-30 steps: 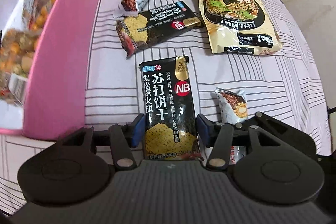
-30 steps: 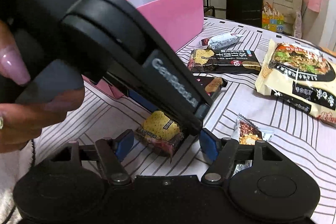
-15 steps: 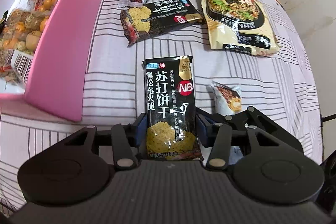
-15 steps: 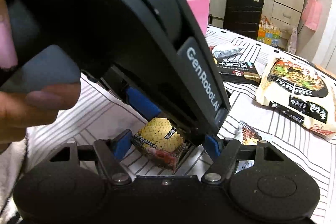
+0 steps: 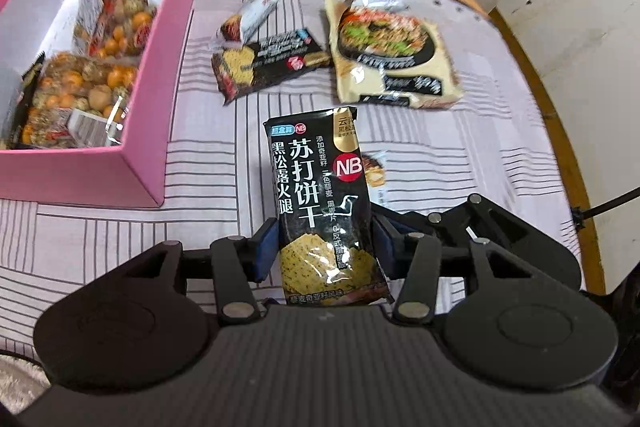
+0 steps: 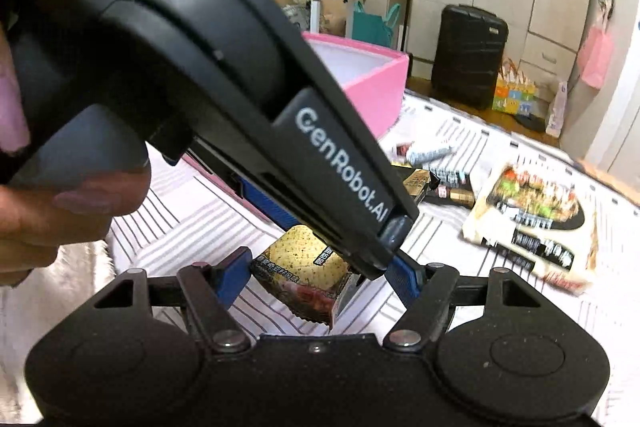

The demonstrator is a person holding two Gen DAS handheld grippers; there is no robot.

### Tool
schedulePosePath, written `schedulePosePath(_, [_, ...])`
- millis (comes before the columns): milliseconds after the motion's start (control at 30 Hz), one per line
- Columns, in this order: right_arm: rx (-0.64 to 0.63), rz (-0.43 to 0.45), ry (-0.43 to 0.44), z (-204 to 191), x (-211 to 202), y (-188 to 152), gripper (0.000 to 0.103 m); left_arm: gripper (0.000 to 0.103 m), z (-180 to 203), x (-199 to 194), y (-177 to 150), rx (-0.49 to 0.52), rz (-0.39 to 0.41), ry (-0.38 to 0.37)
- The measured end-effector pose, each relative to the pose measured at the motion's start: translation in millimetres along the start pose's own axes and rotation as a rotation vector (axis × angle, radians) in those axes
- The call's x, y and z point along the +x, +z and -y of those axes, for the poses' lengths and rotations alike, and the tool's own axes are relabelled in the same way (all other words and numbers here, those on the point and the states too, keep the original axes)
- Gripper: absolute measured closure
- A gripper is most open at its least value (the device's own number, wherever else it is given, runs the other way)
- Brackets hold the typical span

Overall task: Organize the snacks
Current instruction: 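Carry the cracker pack with the left tool into the pink box and release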

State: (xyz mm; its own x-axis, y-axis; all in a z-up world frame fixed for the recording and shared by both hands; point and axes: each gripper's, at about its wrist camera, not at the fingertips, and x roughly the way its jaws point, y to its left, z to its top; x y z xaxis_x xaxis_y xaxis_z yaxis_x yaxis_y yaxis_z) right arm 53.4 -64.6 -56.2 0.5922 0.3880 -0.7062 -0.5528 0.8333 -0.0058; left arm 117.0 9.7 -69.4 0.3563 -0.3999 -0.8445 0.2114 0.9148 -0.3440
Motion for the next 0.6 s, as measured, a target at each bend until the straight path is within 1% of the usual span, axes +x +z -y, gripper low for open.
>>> schedulePosePath(167, [-0.073, 0.045, -0.015, -12.6, -14.5, 28.6, 0.026, 0.055, 1.2, -36.3, 2.3, 0.006, 0.068, -0.01])
schedulePosePath(300, [-0.128, 0.092, 0.019, -20.9, -11.6, 58.8, 0.026, 0.055, -7.7, -69.6, 10.7, 0.005, 0.143, 0.01])
schedulePosePath(400, [-0.197, 0.132, 0.063, -24.2, 2.1, 71.4, 0.026, 0.054, -24.4, -89.9, 20.3, -0.016, 0.196, 0.036])
schedulePosePath(500, [-0.205, 0.114, 0.09, -29.6, 22.5, 86.8, 0.026, 0.055, -46.1, -101.0, 28.6, -0.055, 0.221, 0.067])
schedulePosePath(600, [-0.197, 0.086, 0.096, -30.9, 44.6, 102.3, 0.026, 0.055, -69.4, -100.9, 38.0, -0.093, 0.222, 0.08])
